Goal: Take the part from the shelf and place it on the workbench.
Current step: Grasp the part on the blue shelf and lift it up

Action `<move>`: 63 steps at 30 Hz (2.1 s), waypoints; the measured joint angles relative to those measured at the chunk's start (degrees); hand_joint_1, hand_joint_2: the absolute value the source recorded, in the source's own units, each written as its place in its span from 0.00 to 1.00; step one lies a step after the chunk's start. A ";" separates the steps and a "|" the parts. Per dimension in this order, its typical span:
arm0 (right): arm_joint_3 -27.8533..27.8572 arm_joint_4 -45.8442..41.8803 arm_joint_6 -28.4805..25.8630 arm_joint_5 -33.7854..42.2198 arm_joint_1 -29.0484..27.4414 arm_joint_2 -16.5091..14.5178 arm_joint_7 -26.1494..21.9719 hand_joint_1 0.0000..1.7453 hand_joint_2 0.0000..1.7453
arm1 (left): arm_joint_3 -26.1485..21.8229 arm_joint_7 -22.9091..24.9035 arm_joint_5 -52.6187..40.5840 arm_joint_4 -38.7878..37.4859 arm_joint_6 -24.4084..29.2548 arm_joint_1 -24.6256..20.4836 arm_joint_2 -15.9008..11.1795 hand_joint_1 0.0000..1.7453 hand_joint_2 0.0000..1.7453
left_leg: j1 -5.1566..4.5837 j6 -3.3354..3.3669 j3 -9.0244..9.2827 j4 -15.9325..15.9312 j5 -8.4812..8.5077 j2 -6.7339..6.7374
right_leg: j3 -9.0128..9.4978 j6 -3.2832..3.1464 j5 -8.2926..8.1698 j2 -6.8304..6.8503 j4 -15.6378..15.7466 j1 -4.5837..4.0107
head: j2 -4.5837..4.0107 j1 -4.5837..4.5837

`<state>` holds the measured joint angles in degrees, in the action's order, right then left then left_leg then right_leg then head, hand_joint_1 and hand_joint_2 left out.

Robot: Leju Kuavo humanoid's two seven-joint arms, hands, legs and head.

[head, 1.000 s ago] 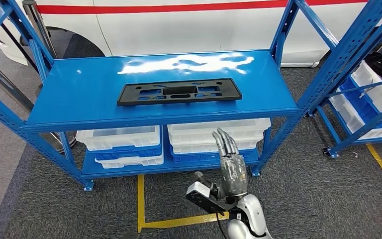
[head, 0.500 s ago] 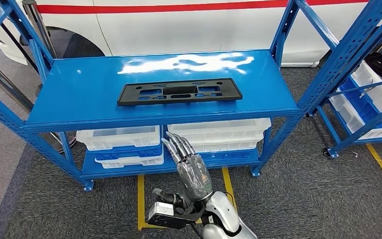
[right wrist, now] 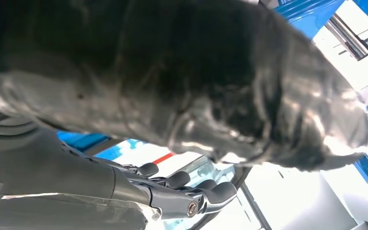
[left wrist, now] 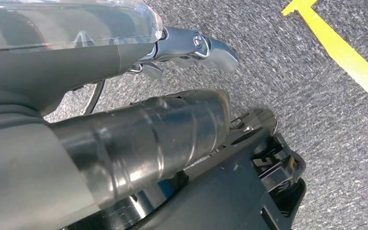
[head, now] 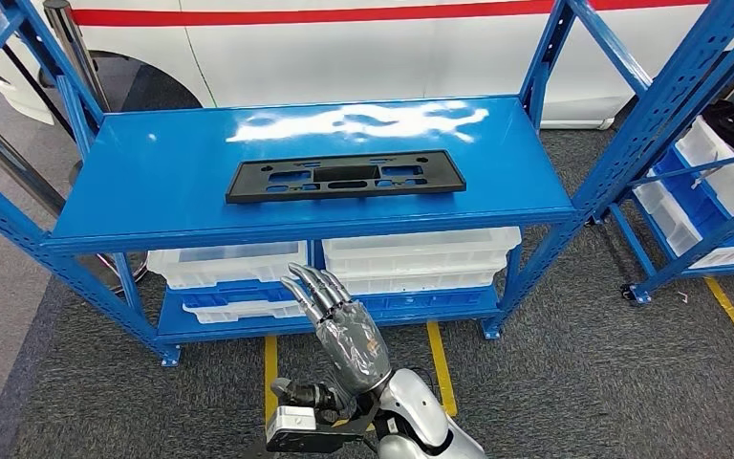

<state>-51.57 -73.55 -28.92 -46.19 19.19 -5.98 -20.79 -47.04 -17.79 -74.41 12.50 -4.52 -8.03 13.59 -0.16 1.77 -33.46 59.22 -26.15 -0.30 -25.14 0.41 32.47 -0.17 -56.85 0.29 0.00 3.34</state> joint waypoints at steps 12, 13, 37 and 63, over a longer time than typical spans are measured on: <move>0.03 1.40 -1.01 1.30 -0.34 -0.16 -0.01 0.00 0.00 | 0.00 -0.02 0.79 0.00 -0.06 0.14 -0.28 0.00 0.00 | -0.24 0.06 -0.01 0.07 -0.04 -0.01 | -0.01 0.07 -0.04 0.00 0.09 0.27 | 0.00 0.00; 0.08 1.48 -1.01 1.32 -0.39 -0.16 -0.01 0.00 0.00 | -0.01 -0.02 0.80 0.00 -0.05 0.15 -0.32 0.00 0.00 | -0.29 0.10 -0.02 0.08 -0.07 -0.01 | -0.01 0.10 -0.03 0.00 0.11 0.35 | 0.00 0.00; 1.73 2.00 -1.81 0.82 -1.74 -0.04 -0.73 0.00 0.00 | -0.02 0.13 0.99 -0.09 0.02 0.48 -0.58 0.00 0.00 | 0.04 -1.63 0.23 4.65 -5.36 0.00 | -7.05 -1.71 -5.70 0.03 -1.12 0.50 | 0.00 -0.46; 1.86 2.23 -1.41 0.22 -1.26 0.15 -0.90 0.00 1.00 | 0.00 0.22 1.00 -0.37 -0.02 0.44 -0.43 0.00 0.00 | 0.03 -0.21 1.86 -0.83 -1.73 -0.14 | -10.00 -1.94 -7.02 -0.02 -2.64 -1.06 | 0.00 -0.73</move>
<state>-49.70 -71.32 -30.33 -45.97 17.92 -5.83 -21.69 -47.04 -17.57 -73.41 12.13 -4.54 -7.59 13.16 -0.13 1.55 -31.60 58.38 -27.87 -0.44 -35.14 -1.53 25.45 -0.19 -59.49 -0.77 0.00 2.61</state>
